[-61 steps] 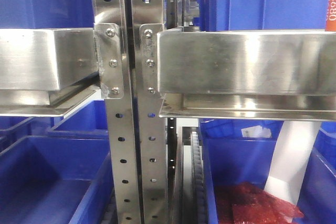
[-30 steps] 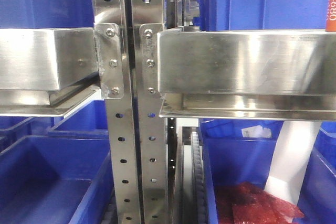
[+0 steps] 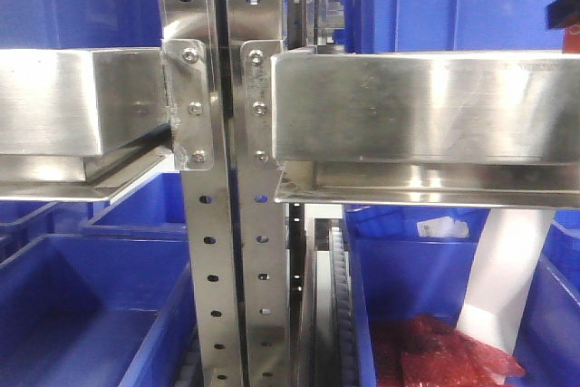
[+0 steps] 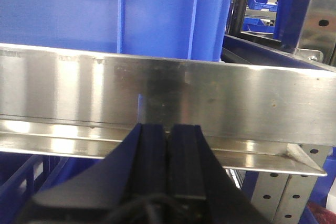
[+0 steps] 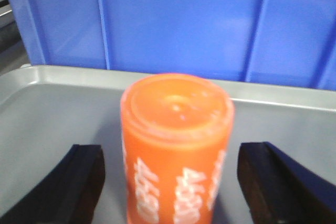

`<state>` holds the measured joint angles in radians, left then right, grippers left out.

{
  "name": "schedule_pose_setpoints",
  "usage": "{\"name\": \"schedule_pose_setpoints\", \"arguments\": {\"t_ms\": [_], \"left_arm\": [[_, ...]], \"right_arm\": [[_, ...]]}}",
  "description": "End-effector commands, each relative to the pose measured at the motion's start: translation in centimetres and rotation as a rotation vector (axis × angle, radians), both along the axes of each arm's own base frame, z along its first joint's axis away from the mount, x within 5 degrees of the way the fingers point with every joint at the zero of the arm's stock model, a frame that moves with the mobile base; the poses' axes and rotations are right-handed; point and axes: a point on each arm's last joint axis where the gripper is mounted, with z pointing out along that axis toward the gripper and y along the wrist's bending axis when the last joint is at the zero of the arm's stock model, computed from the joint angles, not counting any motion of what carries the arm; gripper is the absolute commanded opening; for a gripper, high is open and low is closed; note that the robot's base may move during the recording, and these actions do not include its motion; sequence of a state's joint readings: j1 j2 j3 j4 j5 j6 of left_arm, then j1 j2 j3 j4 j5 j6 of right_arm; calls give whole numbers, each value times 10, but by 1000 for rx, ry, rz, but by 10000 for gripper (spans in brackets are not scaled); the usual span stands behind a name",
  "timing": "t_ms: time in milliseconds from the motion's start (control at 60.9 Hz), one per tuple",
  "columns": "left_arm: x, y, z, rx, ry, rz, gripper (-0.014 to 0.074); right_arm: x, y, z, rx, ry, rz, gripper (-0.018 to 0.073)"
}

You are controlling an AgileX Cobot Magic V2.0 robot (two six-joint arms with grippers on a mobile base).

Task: Grab orange capacitor from left shelf to right conveyor
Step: 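Close the right gripper on the orange cylinder and lift it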

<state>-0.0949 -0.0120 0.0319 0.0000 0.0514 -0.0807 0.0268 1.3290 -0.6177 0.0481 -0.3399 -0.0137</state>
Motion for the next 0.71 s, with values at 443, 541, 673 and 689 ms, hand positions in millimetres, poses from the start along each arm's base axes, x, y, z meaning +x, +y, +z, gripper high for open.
{"name": "schedule_pose_setpoints", "arguments": {"t_ms": [443,541,673,689], "left_arm": [[-2,0,11,-11,-113,-7,-105],[-2,0,11,-11,-113,-7,-105],[-2,0,11,-11,-113,-7,-105],[-2,0,11,-11,-113,-7,-105]], "right_arm": [[12,-2,29,-2,-199,-11,136],[7,-2,42,-5,-210,-6,97],[-7,-1,69,-19,-204,8,97],[-10,-1,73,-22,-201,10,97]]}}
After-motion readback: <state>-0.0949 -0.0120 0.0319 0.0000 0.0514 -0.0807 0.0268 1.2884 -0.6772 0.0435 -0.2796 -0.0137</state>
